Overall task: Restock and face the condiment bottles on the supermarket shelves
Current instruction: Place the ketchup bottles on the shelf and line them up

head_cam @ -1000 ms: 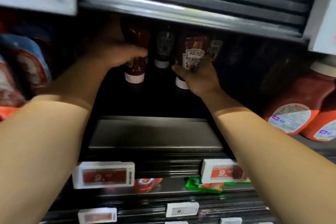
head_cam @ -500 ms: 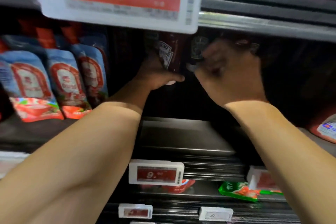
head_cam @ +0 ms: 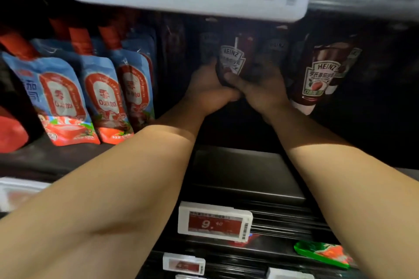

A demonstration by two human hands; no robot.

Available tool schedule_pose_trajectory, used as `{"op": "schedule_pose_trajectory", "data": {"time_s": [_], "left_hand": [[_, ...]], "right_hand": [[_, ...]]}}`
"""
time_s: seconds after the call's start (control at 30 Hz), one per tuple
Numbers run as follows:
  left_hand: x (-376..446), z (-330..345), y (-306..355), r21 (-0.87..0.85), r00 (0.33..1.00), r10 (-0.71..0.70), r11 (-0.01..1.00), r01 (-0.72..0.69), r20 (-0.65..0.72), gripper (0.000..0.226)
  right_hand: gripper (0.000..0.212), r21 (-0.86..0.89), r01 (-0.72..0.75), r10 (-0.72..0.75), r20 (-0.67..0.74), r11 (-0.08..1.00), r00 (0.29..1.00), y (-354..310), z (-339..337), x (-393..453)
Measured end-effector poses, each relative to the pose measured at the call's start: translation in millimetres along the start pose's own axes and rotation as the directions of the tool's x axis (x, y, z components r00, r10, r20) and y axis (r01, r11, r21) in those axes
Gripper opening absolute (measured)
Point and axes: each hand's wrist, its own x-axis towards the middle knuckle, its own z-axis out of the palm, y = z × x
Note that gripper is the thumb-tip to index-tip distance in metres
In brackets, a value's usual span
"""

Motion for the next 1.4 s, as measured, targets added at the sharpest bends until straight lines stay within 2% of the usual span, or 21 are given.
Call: {"op": "schedule_pose_trajectory", "data": {"time_s": [0.1, 0.23, 0.33, 0.5, 0.67, 0.73, 0.83, 0.9, 1.0, 1.07, 1.1, 1.13, 1.2, 1.27, 1.3, 1.37, 1.4], "left_hand": [[2, 1, -1, 0.103, 0.997, -0.015, 0.994, 0.023, -0.077, 0.068], [2, 0, -4, 0.103, 0.973, -0.054, 0.992, 0.079, -0.225, 0.045], [2, -3, -6, 0.116, 0.953, -0.074, 0.987, 0.112, -0.295, 0.041], [7, -8, -9, 0.114, 0.943, -0.124, 0.980, 0.166, -0.308, 0.047], [10, -8, -11, 0.092, 0.942, -0.164, 0.976, 0.199, -0.293, 0.051], [7, -7, -9, 0.097, 0.944, -0.165, 0.975, 0.200, -0.286, 0.061], [-3, -6, 0, 0.127, 0.942, -0.181, 0.966, 0.224, -0.282, 0.091], [-11, -5, 10, 0.228, 0.938, -0.135, 0.950, 0.214, -0.319, 0.101], [-21, -1, 26, 0.338, 0.932, 0.036, 0.936, 0.095, -0.360, 0.089], [-25, 6, 35, 0.370, 0.939, 0.142, 0.929, -0.017, -0.314, 0.076], [-27, 12, 39, 0.378, 0.943, 0.200, 0.921, -0.088, -0.267, 0.068], [-29, 19, 43, 0.376, 0.941, 0.261, 0.911, -0.167, -0.215, 0.062], [-30, 34, 48, 0.351, 0.930, 0.355, 0.887, -0.302, -0.098, 0.057], [-28, 47, 48, 0.329, 0.923, 0.384, 0.869, -0.370, 0.024, 0.061], [-26, 52, 46, 0.308, 0.920, 0.384, 0.869, -0.388, 0.077, 0.064], [-21, 57, 41, 0.254, 0.918, 0.362, 0.884, -0.393, 0.162, 0.065], [-20, 58, 40, 0.240, 0.918, 0.343, 0.891, -0.385, 0.198, 0.063]], "right_hand": [[0.049, 0.017, 0.028, -0.028, 0.030, 0.999, 0.999, -1, 4, 0], [0.041, -0.025, 0.051, -0.048, 0.112, 0.998, 0.993, -6, 16, 3], [0.043, -0.102, 0.061, -0.044, 0.157, 0.993, 0.987, -8, 20, 4], [0.049, -0.188, 0.007, 0.031, 0.201, 0.982, 0.979, -4, 25, 6], [0.050, -0.214, 0.032, 0.016, 0.218, 0.976, 0.976, -1, 29, 10], [0.048, -0.210, 0.022, 0.020, 0.198, 0.977, 0.980, 0, 26, 9], [0.042, -0.226, -0.008, 0.034, 0.113, 0.974, 0.993, -2, 15, -2], [0.037, -0.247, -0.010, 0.031, 0.081, 0.969, 0.996, -6, 6, -14], [0.031, -0.335, 0.066, -0.021, 0.135, 0.940, 0.991, -18, -15, -33], [0.026, -0.427, 0.125, -0.065, 0.152, 0.895, 0.986, -28, -35, -44], [0.022, -0.448, 0.130, -0.089, 0.111, 0.885, 0.990, -31, -48, -48], [0.017, -0.438, 0.115, -0.113, 0.030, 0.892, 0.993, -34, -61, -52], [0.012, -0.404, 0.052, -0.153, -0.222, 0.913, 0.963, -34, -90, -56], [0.023, -0.395, -0.005, -0.179, -0.427, 0.919, 0.886, -26, -114, -61], [0.034, -0.364, -0.043, -0.151, -0.488, 0.930, 0.860, -18, -122, -61], [0.059, -0.224, -0.134, 0.000, -0.511, 0.965, 0.860, 1, -132, -59], [0.065, -0.164, -0.176, 0.081, -0.463, 0.971, 0.883, 9, -132, -55]]}}
